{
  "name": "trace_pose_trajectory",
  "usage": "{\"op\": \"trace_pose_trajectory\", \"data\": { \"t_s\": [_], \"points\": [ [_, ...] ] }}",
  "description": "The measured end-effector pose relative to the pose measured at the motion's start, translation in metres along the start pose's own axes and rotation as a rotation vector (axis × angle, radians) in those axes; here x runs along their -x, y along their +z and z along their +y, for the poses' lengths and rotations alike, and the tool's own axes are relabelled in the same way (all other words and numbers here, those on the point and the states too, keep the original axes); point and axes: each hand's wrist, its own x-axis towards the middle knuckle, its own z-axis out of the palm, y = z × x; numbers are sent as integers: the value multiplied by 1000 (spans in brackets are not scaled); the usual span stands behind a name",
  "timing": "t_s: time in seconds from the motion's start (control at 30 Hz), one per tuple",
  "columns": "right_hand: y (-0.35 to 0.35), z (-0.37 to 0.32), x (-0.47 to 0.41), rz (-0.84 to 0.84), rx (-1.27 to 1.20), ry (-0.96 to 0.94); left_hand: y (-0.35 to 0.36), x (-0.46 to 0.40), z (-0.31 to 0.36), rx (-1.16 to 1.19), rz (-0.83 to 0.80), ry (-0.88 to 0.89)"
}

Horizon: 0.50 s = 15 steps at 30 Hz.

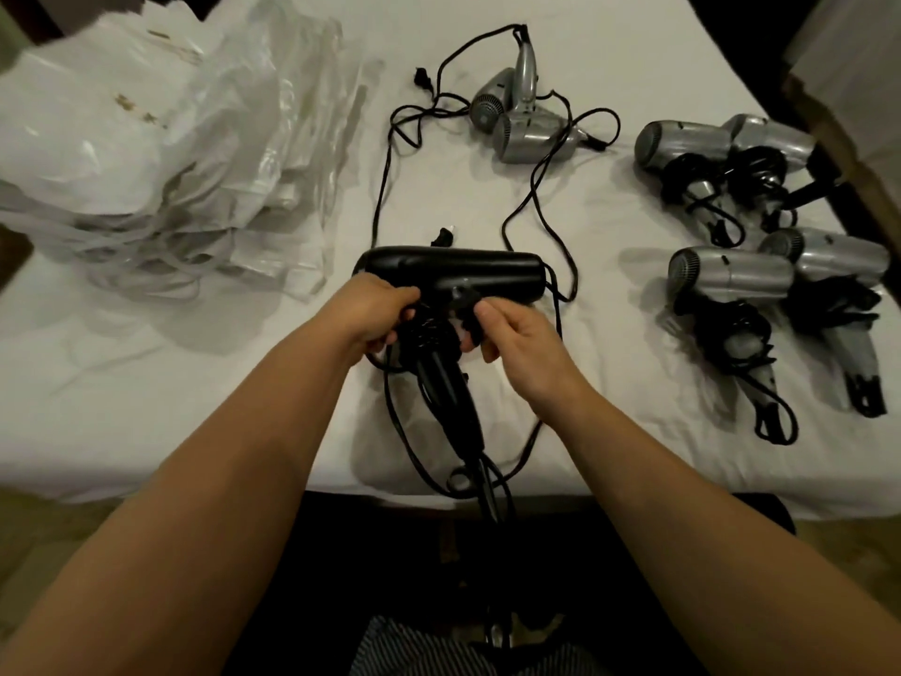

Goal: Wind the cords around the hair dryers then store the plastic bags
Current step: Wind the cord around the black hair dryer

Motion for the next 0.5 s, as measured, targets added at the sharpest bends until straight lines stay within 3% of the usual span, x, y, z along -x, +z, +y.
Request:
{"op": "trace_pose_trajectory", "data": {
  "t_s": [0.17, 0.33, 0.5],
  "points": [
    [9, 1, -9, -166, 252, 20, -4, 1, 8, 14, -144, -94],
    [3, 0, -14, 45, 177, 152, -10, 5, 0, 62, -303, -60],
    [0, -9, -22, -126, 487, 45, -6, 6, -10, 53, -220, 109]
  ]
}}
